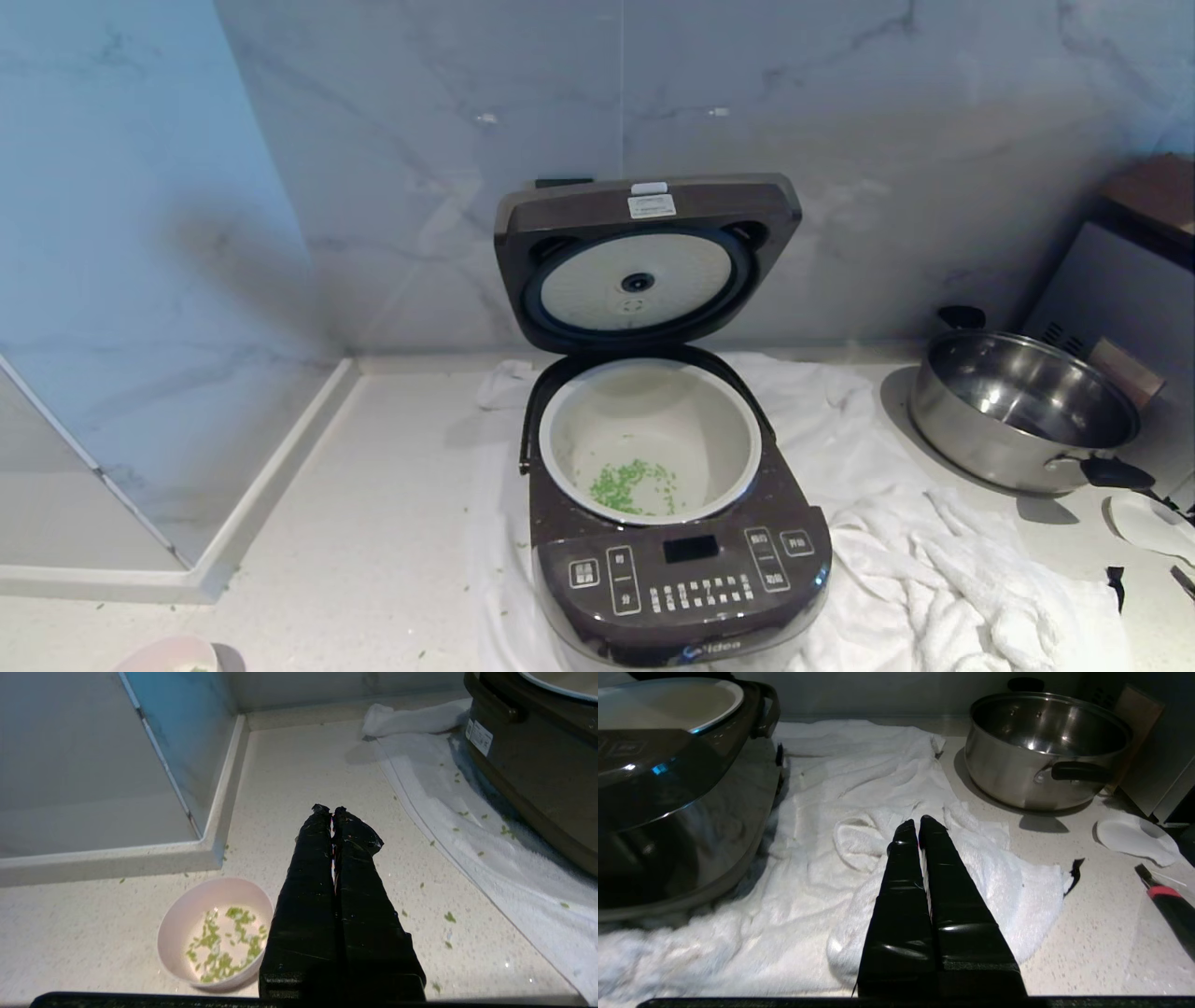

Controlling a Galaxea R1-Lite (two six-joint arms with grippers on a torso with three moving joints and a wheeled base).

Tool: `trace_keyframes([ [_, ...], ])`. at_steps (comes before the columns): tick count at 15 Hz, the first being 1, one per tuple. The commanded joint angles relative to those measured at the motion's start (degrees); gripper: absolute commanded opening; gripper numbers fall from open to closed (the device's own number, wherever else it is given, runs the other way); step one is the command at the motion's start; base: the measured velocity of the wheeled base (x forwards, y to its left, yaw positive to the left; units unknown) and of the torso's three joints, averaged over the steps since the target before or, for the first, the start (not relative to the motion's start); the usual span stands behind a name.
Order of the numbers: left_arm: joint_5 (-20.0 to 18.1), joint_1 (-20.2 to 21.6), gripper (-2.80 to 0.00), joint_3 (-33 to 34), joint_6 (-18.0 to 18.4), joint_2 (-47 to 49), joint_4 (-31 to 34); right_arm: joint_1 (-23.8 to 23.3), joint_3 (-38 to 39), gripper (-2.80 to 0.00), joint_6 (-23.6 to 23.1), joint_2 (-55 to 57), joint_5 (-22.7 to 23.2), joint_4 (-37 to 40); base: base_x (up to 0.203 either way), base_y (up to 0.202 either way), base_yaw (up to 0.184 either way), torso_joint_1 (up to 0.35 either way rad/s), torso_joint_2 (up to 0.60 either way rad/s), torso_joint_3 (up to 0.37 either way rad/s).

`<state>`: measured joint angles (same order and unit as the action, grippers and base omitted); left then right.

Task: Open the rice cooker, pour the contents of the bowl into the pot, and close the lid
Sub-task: Pour the water from the bowl into the rice cooker

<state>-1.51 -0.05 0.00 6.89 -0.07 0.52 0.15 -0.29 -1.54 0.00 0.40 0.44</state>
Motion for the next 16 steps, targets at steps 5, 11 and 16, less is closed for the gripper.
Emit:
trace_keyframes([
  [5,-0.1,0.0,-2.80,0.1,0.1,0.1,0.0,0.0,0.0,-2.80,0.0,0.0,-0.1,0.0,0.089,0.000,0.002,0.006,0.00,0.001],
  [11,0.7,0.2,-2.80,-0.2,-0.3,0.1,0.3,0.0,0.0,-2.80,0.6,0.0,-0.1,0.0,0.000,0.000,0.000,0.000,0.00,0.000],
  [16,1.1,0.4,-2.80,-10.6,-1.7,8.5,3.3,0.0,0.0,-2.80,0.6,0.0,-0.1,0.0,0.000,0.000,0.000,0.000,0.00,0.000],
])
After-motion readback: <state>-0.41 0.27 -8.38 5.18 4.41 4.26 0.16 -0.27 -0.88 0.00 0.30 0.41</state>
